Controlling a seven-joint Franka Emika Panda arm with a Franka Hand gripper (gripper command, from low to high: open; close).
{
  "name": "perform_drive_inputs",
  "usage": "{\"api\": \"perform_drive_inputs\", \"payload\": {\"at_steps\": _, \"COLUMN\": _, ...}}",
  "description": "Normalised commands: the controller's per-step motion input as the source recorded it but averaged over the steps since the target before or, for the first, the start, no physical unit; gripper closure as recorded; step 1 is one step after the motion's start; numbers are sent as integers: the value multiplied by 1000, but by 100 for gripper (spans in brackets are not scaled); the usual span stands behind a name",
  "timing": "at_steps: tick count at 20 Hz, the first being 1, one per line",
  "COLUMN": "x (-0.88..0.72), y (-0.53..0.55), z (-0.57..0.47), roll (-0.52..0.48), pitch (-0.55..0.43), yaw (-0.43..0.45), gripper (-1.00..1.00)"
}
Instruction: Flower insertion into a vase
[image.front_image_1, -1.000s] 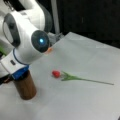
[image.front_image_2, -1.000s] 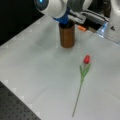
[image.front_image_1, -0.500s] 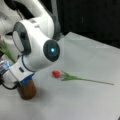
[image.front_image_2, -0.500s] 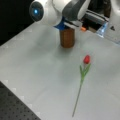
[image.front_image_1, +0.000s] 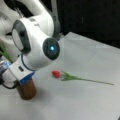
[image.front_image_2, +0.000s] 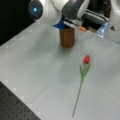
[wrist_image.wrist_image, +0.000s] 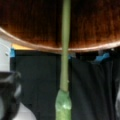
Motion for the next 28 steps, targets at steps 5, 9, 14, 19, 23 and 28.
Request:
{"api": "perform_drive_inputs", "payload": {"at_steps": 5, "x": 202, "y": -16, "z": 113, "roll": 3, "pitch": -177, "yaw": -75, "gripper": -100}}
{"api": "perform_drive_inputs", "payload": {"at_steps": 9, "x": 157, "y": 119, "z": 192, "roll": 100, "pitch": -678, "yaw": 45, "gripper": -100}}
{"api": "perform_drive_inputs", "payload": {"at_steps": 14, "x": -31, "y": 281, "z": 290, "roll": 231, "pitch": -898, "yaw": 194, "gripper": -100}}
{"api": "perform_drive_inputs", "payload": {"at_steps": 19, "x": -155, "y": 405, "z": -12, "roll": 174, "pitch": -870, "yaw": 196, "gripper": -100}}
{"api": "perform_drive_inputs", "payload": {"at_steps": 23, "x": 4, "y": 589, "z": -217, "roll": 107, "pitch": -622, "yaw": 92, "gripper": -100}}
{"api": "perform_drive_inputs", "payload": {"at_steps": 28, "x": 332, "y": 761, "z": -151, "roll": 38, "pitch": -280, "yaw": -10, "gripper": -100}}
